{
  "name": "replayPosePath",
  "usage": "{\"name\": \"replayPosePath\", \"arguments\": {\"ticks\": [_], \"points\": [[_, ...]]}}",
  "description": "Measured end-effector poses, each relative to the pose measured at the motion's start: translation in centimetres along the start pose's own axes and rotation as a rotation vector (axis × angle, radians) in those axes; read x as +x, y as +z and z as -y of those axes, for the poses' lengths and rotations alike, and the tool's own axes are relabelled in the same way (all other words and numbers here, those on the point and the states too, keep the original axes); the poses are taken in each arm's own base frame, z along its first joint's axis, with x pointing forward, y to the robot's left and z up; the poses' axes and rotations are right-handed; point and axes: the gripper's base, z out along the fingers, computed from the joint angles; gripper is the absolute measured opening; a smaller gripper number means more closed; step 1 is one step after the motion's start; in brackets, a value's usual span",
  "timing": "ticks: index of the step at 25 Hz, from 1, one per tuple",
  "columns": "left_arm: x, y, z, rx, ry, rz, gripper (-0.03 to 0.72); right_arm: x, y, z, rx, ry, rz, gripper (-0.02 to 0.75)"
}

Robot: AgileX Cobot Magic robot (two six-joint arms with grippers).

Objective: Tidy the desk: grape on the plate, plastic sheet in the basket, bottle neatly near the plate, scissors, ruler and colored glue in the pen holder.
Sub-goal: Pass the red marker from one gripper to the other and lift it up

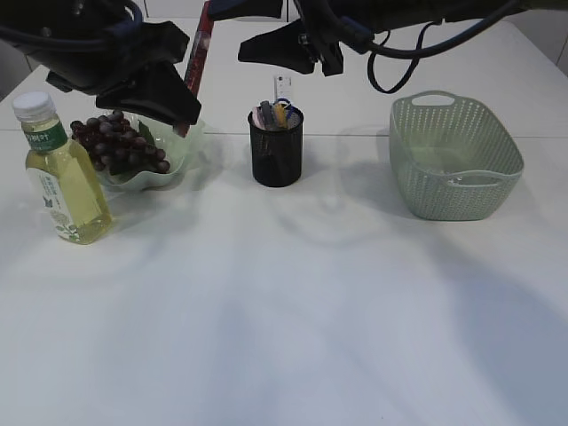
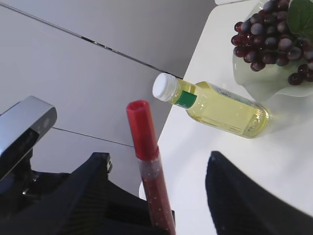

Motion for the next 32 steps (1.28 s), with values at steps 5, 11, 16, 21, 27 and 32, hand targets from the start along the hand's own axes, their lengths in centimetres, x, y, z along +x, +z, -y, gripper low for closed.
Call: {"name": "replayPosePath", "arguments": {"ticks": [5, 11, 16, 21, 27, 32], "points": [[0.0, 0.0, 0.2, 0.018, -0.016, 0.003, 0.096, 0.0, 0.0, 0.0, -0.005, -0.006, 0.004, 0.493], [-0.1, 0.0, 0.4, 0.039, -0.027, 0.007, 0.096, 0.0, 0.1, -0.1, -0.01, -0.005, 0.005, 0.492], [-0.3, 0.0, 0.5, 0.058, -0.034, 0.029, 0.096, -0.1, 0.1, -0.2, -0.014, -0.007, 0.008, 0.493], [-0.4, 0.0, 0.8, 0.086, -0.036, 0.045, 0.096, -0.1, 0.1, -0.2, -0.019, -0.017, 0.011, 0.493], [-0.5, 0.0, 1.0, 0.116, -0.044, 0.052, 0.096, -0.1, 0.1, -0.3, -0.024, -0.015, 0.015, 0.493], [-1.6, 0.3, 1.7, 0.16, -0.03, 0.072, 0.096, -0.1, 0.2, 0.0, -0.028, -0.007, 0.015, 0.493]]}}
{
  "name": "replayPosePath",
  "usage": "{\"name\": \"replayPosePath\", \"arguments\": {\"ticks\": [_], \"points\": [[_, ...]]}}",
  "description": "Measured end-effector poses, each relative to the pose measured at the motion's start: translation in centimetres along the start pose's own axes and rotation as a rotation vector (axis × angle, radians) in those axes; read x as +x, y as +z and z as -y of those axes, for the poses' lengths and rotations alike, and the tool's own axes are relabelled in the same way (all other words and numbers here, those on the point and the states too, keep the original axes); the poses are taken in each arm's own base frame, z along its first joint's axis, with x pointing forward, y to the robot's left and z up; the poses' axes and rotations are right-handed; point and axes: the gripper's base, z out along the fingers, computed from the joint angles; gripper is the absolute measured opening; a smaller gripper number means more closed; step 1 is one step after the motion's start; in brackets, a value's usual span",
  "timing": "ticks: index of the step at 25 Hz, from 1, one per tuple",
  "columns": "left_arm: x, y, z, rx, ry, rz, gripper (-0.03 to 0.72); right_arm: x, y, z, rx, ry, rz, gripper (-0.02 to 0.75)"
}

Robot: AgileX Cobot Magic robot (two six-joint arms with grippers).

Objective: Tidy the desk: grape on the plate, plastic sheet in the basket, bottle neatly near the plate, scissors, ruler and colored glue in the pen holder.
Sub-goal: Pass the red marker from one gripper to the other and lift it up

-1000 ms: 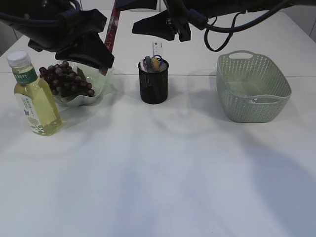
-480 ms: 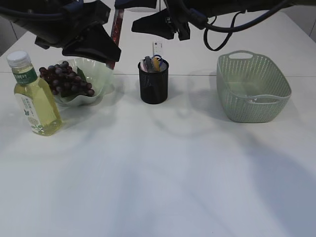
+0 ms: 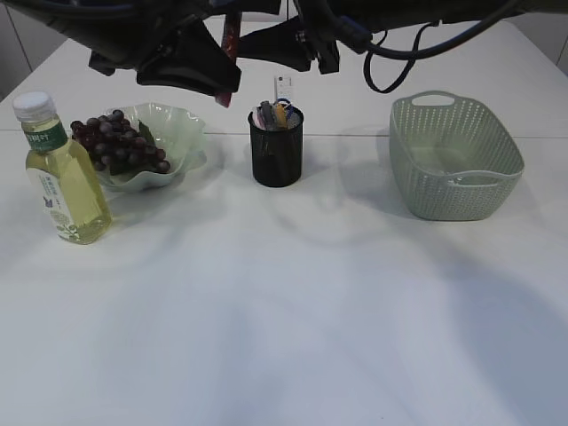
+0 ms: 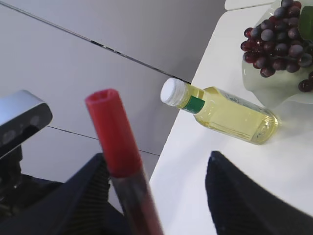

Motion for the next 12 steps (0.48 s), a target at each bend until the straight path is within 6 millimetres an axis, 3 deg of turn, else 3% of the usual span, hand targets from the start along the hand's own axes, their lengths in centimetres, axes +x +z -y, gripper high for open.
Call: {"name": "replayPosePath", "arguments": {"ticks": [6, 12], "points": [[0.3, 2.2, -0.2, 0.01, 0.0, -0.052, 0.096, 0.0, 0.1, 0.2, -0.009, 0.003, 0.001, 0.493], [0.1, 2.4, 0.0, 0.013, 0.012, -0.037, 0.096, 0.2, 0.7, 1.1, -0.023, 0.033, -0.005, 0.468]]}}
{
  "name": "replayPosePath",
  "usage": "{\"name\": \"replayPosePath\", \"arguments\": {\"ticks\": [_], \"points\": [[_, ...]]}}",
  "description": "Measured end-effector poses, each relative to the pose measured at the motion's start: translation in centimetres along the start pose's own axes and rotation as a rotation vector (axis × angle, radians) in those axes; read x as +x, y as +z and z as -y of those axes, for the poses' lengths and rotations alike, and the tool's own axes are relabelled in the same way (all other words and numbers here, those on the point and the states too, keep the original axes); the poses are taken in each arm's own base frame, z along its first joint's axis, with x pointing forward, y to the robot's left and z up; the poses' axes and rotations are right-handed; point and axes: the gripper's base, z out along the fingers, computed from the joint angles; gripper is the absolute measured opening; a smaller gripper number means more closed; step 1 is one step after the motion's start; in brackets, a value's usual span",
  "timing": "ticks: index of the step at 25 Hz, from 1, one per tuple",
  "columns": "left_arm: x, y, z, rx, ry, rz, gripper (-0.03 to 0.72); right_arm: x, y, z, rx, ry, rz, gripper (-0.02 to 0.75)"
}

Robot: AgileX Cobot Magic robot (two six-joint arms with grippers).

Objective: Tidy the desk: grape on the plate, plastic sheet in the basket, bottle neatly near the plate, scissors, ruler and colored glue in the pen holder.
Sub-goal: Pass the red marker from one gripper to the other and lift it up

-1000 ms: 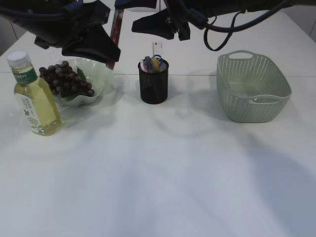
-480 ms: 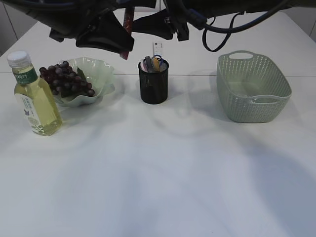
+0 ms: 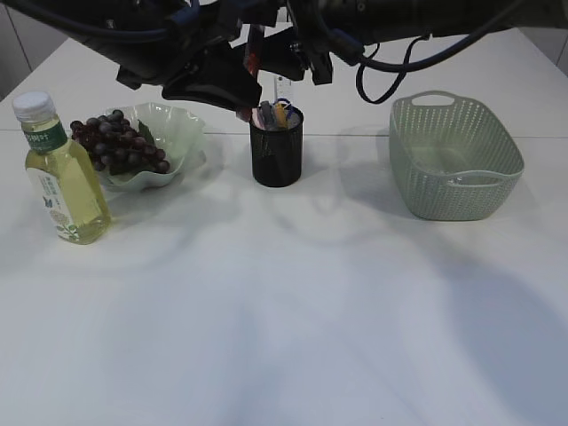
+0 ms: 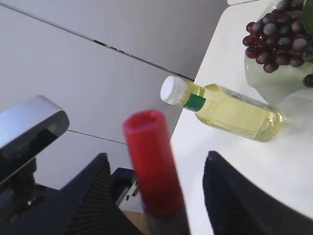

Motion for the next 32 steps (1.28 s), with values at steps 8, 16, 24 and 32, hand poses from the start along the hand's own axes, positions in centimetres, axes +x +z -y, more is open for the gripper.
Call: {"name": "replayPosePath", "arguments": {"ticks": [8, 16, 24, 32], "points": [[0.08, 0.63, -0.4, -0.005, -0.006, -0.011, 0.096, 0.01, 0.27, 0.33, -0.027, 0.028, 0.004, 0.405], [0.09, 0.66, -0.44, -0.008, -0.002, -0.013, 0.096, 0.07, 0.42, 0.69, -0.024, 0.022, 0.001, 0.295], [0.05, 0.63, -0.4, -0.006, -0.001, -0.013, 0.097, 0.13, 0.42, 0.79, -0.013, -0.056, -0.005, 0.176], [0.14, 0.62, -0.36, -0.002, -0.003, -0.023, 0.102, 0.22, 0.46, 0.97, -0.004, -0.124, -0.014, 0.124]]}}
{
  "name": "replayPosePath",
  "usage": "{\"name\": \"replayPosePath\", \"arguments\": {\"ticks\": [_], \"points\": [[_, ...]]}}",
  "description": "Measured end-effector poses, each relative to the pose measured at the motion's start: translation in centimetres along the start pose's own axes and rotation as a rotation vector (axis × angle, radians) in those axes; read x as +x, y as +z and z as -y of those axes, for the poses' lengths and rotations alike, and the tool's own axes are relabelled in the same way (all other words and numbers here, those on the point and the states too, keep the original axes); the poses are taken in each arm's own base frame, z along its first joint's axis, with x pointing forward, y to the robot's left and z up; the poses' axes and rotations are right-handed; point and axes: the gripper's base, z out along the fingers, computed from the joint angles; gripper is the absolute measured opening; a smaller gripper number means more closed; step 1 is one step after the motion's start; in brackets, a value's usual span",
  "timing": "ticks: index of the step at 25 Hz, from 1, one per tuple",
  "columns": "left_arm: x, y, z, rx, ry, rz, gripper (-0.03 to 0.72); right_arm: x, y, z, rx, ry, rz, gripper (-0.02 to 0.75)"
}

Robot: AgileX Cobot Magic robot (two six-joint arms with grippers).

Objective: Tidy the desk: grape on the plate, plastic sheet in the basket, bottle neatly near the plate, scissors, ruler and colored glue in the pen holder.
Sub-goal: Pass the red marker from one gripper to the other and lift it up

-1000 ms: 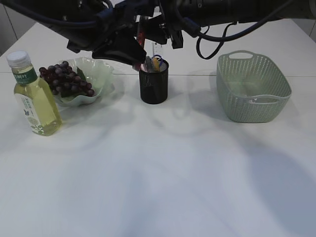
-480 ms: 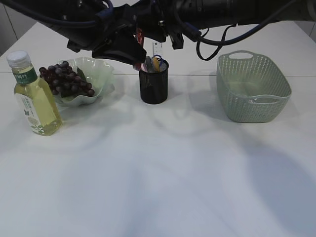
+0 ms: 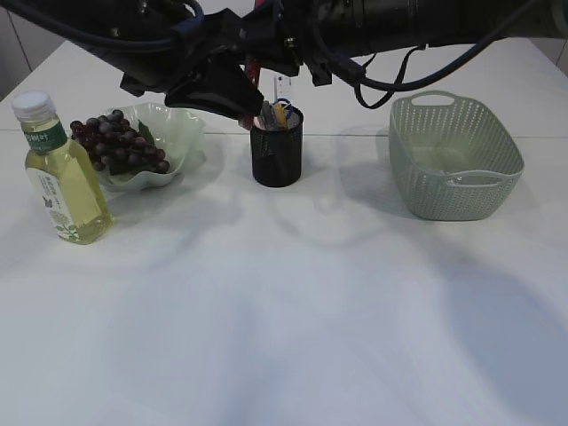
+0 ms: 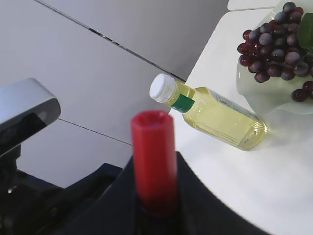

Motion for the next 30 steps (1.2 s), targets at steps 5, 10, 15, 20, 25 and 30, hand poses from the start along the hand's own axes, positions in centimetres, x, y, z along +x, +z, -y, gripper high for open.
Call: {"name": "replayPosePath", "arguments": {"ticks": [5, 10, 15, 20, 25, 30], "points": [[0.1, 0.0, 0.0, 0.002, 0.0, -0.006, 0.137, 0.0, 0.0, 0.0, -0.003, -0.004, -0.005, 0.123], [0.1, 0.0, 0.1, 0.004, 0.002, -0.009, 0.209, 0.1, 0.0, -0.2, -0.025, 0.002, -0.011, 0.123], [0.1, 0.0, 0.1, 0.004, 0.002, -0.009, 0.239, 0.1, 0.0, -0.2, -0.025, -0.002, -0.014, 0.122], [0.2, 0.0, 0.1, 0.006, 0.002, -0.016, 0.319, 0.2, 0.0, -0.1, -0.013, -0.022, -0.025, 0.122], [0.3, -0.1, -0.1, 0.005, -0.001, -0.033, 0.374, 0.4, 0.1, 0.4, 0.014, -0.059, -0.032, 0.122], [0.0, -0.8, -0.9, -0.002, -0.014, -0.048, 0.375, 0.5, 0.1, 1.0, 0.08, -0.112, -0.051, 0.122]]}}
